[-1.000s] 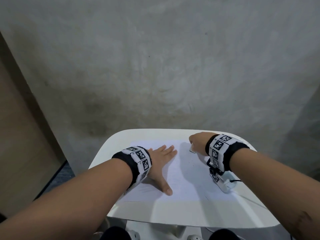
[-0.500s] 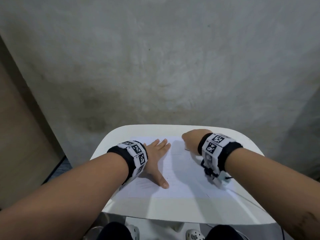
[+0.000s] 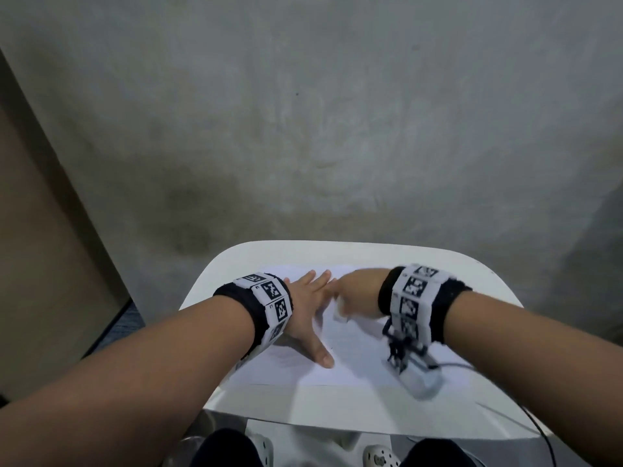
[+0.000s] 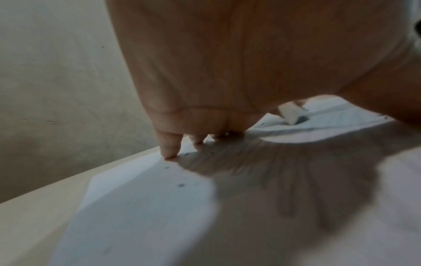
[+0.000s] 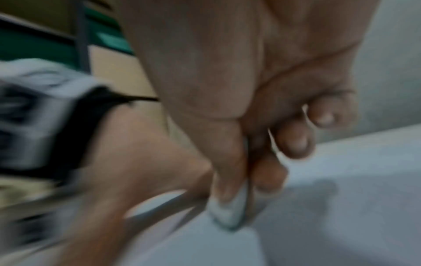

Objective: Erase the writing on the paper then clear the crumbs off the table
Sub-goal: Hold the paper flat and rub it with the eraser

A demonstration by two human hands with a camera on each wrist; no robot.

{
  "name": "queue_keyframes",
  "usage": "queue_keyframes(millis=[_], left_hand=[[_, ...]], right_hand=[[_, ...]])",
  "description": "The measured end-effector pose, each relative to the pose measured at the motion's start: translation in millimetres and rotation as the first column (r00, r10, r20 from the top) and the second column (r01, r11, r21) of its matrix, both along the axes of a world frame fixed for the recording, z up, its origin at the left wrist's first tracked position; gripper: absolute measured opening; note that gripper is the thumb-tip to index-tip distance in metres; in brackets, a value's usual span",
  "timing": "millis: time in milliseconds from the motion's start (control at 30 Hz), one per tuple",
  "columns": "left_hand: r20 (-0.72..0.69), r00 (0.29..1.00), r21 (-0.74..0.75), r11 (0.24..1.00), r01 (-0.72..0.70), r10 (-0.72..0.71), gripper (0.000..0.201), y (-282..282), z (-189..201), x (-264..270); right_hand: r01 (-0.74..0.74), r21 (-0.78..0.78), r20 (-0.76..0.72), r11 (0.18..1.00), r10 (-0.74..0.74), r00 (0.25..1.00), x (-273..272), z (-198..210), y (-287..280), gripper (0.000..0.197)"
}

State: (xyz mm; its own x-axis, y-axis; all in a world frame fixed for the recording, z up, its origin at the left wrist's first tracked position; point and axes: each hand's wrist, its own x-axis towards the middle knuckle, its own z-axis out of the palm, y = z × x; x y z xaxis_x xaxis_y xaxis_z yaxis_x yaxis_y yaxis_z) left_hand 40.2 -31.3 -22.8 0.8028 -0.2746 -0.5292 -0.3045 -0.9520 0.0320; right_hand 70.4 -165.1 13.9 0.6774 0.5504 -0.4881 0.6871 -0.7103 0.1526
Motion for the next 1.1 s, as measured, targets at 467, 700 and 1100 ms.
queue_keyframes(millis=[467, 700, 1100], left_hand=[[0.002, 1.000, -0.006, 1.000, -0.014, 0.014, 0.139, 2, -4, 3], [-0.024, 1.000, 0.009, 1.000, -0.003, 0.003, 0.137, 1, -2, 3], [-0.002, 1.000, 0.024, 1.000, 0.000, 0.000, 0.137, 3, -7, 3]], right_hand=[[0.083, -0.124, 0.257, 0.989, -0.048, 0.965, 14, 8, 1, 0.012], [0.124, -0.032, 0.196, 0.992, -0.116, 0.974, 9, 16, -9, 0.017], [0.018, -0.010, 0.187, 1.000, -0.016, 0.982, -24, 9, -23, 0.019]])
